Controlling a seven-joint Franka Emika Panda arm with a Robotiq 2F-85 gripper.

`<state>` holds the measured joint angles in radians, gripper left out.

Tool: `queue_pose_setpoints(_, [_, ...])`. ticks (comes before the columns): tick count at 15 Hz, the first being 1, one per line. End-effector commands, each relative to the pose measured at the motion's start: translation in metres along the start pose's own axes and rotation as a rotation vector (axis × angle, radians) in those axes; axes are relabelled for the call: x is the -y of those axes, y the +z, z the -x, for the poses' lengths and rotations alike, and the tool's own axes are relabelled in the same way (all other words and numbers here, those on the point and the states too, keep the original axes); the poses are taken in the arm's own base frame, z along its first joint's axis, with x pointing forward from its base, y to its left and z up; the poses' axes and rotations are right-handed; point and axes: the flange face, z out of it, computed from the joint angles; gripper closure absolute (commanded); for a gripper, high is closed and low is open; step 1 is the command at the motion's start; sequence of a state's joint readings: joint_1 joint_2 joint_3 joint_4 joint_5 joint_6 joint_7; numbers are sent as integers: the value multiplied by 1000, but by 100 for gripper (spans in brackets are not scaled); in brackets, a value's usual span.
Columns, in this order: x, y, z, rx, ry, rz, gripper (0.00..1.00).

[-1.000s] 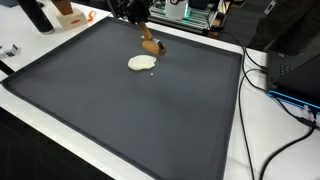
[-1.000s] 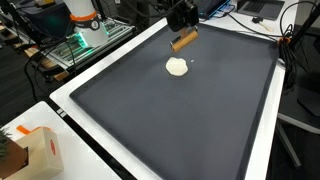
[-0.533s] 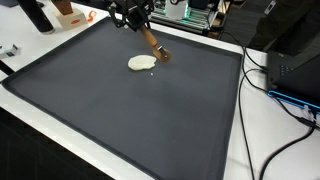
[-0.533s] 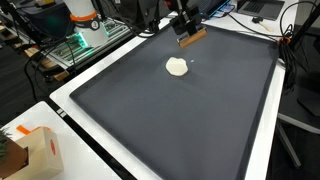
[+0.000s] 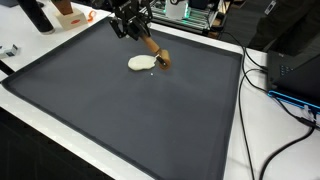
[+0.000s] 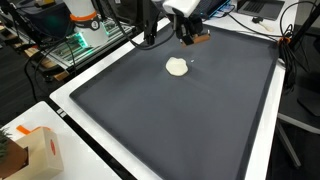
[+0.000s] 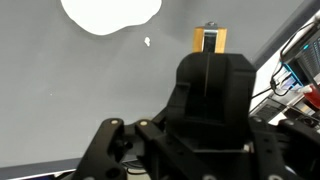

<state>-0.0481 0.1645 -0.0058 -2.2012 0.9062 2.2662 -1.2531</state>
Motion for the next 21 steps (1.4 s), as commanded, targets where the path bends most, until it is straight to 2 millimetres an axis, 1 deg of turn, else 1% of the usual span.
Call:
queue_pose_setpoints(1, [-9, 6, -4, -19, 88, -57, 77])
queue_pose_setpoints(7, [-19, 17, 3, 22, 186, -84, 77])
queue_pose_setpoints(13, [-23, 16, 10, 40, 248, -101, 77])
queue_pose_setpoints(21, [-33, 21, 19, 54, 328, -101, 77])
